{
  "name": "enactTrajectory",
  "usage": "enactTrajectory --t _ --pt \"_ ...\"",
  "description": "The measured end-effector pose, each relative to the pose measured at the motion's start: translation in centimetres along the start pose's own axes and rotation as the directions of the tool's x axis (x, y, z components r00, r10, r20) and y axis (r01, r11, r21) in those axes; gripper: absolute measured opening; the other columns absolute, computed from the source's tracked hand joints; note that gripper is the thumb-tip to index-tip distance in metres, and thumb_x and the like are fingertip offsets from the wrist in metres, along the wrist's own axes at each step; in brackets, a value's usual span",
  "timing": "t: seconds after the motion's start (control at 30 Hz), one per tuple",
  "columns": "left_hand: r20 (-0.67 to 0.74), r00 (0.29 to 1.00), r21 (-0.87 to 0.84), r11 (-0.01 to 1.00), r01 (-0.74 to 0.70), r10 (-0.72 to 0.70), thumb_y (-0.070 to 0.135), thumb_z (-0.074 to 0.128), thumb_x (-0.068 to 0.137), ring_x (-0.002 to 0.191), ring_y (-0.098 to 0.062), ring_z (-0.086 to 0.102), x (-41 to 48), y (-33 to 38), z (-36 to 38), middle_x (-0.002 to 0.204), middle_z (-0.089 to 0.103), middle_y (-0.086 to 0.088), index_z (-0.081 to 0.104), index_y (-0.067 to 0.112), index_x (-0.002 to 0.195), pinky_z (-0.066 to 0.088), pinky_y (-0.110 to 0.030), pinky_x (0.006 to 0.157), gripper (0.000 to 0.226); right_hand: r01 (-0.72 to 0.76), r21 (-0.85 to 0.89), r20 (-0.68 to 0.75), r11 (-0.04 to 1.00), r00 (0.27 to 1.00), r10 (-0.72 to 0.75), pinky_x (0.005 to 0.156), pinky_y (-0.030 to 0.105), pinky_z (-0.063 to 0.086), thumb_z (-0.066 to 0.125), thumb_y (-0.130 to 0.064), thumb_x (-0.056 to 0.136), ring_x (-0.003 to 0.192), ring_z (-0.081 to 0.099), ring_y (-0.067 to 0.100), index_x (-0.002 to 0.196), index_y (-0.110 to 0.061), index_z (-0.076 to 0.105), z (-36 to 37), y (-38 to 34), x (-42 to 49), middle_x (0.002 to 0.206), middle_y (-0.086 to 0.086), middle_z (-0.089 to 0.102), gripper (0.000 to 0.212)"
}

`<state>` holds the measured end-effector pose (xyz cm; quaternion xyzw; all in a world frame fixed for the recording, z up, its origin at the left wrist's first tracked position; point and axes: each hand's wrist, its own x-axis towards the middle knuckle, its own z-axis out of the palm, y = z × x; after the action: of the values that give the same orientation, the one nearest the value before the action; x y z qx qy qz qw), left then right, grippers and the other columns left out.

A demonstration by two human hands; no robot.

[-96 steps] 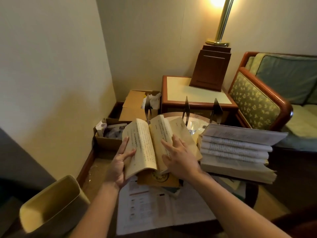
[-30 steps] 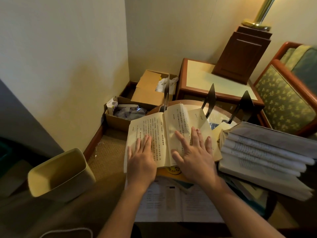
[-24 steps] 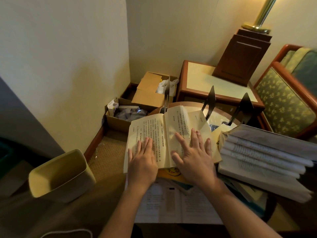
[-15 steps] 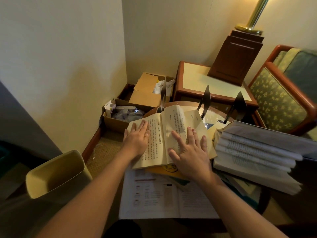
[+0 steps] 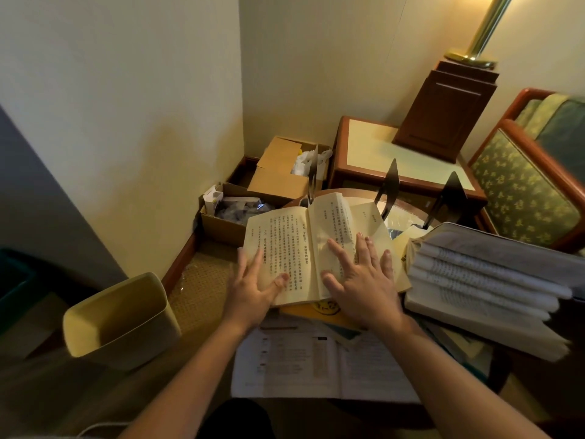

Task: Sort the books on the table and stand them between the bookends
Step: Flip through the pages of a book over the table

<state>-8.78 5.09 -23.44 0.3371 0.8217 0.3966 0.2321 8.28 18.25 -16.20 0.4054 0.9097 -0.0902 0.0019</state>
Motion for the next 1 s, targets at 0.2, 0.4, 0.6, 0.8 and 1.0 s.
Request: enactTrajectory --t 0.2,0.4,0.6,0.8,1.0 --pt "-0.063 0.998 -0.177 0.984 -0.028 0.017 0.054 0.077 0.078 0.134 -0.012 0.038 0.3 0.6 -0.9 0.158 0.027 0.003 0.028 0.023 0.157 0.043 -0.029 0.098 0.098 0.008 0.075 0.059 0.997 0.998 -0.012 0.120 0.050 -0.016 0.033 -0.072 0.093 0.151 -0.020 0.023 0.152 -0.042 -0.024 -1.3 0.0 0.2 0.166 0.008 -0.017 0.087" --pt "-0.033 0.999 -0.226 0.974 -0.006 -0.002 0.059 0.078 0.071 0.139 -0.018 0.037 0.5 0.6 -1.1 0.158 0.027 0.005 0.029 0.027 0.155 0.049 -0.043 0.105 0.102 0.084 0.053 0.107 0.995 0.990 -0.090 0.121 0.057 -0.008 0.059 -0.085 0.068 0.151 -0.019 0.029 0.149 -0.038 -0.032 -2.2 0.2 -0.1 0.164 0.009 -0.022 0.130" --pt "-0.051 0.999 -0.229 0.973 -0.019 0.008 0.062 0.082 0.067 0.143 -0.022 0.036 0.7 0.3 -1.2 0.163 0.022 0.003 0.033 0.033 0.153 0.050 -0.050 0.104 0.102 0.069 0.064 0.108 0.996 0.991 -0.076 0.121 0.052 -0.011 0.062 -0.083 0.067 0.152 -0.017 0.026 0.150 -0.034 -0.031 -2.2 0.3 -0.2 0.165 0.006 -0.021 0.134" --pt "-0.055 0.998 -0.237 0.971 -0.023 0.010 0.064 0.082 0.062 0.145 -0.023 0.032 0.4 0.3 -1.8 0.165 0.018 0.004 0.030 0.031 0.155 0.044 -0.052 0.109 0.112 0.022 0.171 0.110 0.985 0.993 -0.041 0.122 0.055 -0.008 0.033 -0.093 0.071 0.151 -0.021 0.022 0.156 -0.023 -0.020 -2.4 -0.1 0.1 0.165 0.001 -0.021 0.123" --pt "-0.108 0.993 -0.364 0.928 -0.076 0.039 0.036 0.085 0.077 0.117 -0.015 0.059 0.4 1.5 -2.4 0.144 0.045 0.008 0.035 0.032 0.151 0.062 -0.037 0.080 0.089 0.145 0.199 0.051 0.969 0.986 -0.158 0.117 0.061 -0.017 0.017 -0.096 0.072 0.146 -0.033 0.026 0.158 -0.037 -0.006 -4.0 -1.8 -0.1 0.163 -0.002 -0.025 0.107"
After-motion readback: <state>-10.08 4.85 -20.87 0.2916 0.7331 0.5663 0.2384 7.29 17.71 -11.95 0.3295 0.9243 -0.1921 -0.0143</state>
